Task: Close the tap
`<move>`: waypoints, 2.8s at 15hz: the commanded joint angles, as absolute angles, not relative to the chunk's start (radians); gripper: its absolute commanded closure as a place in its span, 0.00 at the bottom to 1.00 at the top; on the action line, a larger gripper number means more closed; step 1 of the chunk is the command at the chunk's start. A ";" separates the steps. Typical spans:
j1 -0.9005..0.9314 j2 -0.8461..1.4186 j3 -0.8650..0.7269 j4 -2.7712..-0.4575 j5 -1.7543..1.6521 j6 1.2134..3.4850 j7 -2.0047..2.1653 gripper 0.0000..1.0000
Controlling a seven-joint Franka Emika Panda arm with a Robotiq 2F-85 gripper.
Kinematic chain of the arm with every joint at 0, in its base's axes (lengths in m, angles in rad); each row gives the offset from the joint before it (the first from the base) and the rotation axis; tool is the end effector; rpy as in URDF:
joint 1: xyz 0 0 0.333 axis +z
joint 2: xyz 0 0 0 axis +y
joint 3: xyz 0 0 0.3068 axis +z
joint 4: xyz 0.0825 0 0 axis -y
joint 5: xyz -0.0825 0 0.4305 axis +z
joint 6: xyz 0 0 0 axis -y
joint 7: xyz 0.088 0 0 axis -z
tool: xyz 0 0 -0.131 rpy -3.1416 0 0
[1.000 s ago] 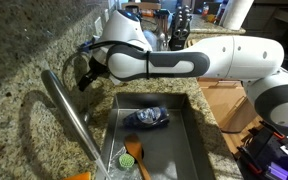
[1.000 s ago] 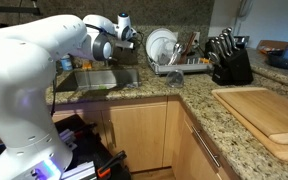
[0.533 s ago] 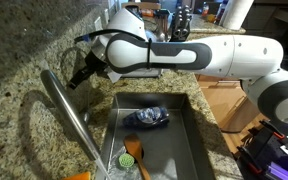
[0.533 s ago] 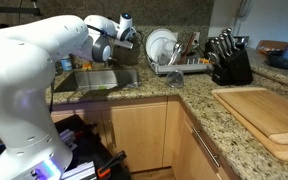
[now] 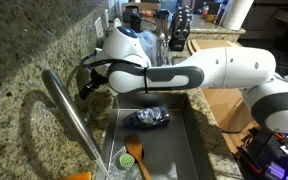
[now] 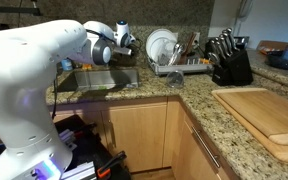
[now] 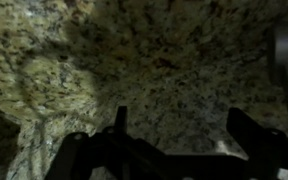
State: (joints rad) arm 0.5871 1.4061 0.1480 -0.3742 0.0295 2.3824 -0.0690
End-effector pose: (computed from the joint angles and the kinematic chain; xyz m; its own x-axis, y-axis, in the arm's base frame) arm 0.7295 0.5296 0.2377 0.6931 0.4425 0.5691 0.6096 -0.7811 -0.1350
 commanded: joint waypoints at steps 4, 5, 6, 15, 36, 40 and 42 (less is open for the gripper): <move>0.611 1.421 0.103 -0.352 0.000 2.365 0.000 0.00; 0.610 1.411 0.089 -0.352 -0.011 2.353 0.007 0.00; 0.608 1.381 0.069 -0.376 -0.026 2.342 0.019 0.00; 0.593 1.258 0.197 -0.382 0.092 2.273 -0.034 0.00; 0.682 1.215 -0.034 -0.373 -0.111 1.862 0.363 0.00; 0.677 1.226 -0.037 -0.383 -0.114 1.853 0.334 0.00; 0.672 1.270 -0.043 -0.360 -0.122 1.879 0.315 0.00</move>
State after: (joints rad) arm 0.6818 1.2259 -0.0441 -0.3723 -0.1119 1.8509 0.3523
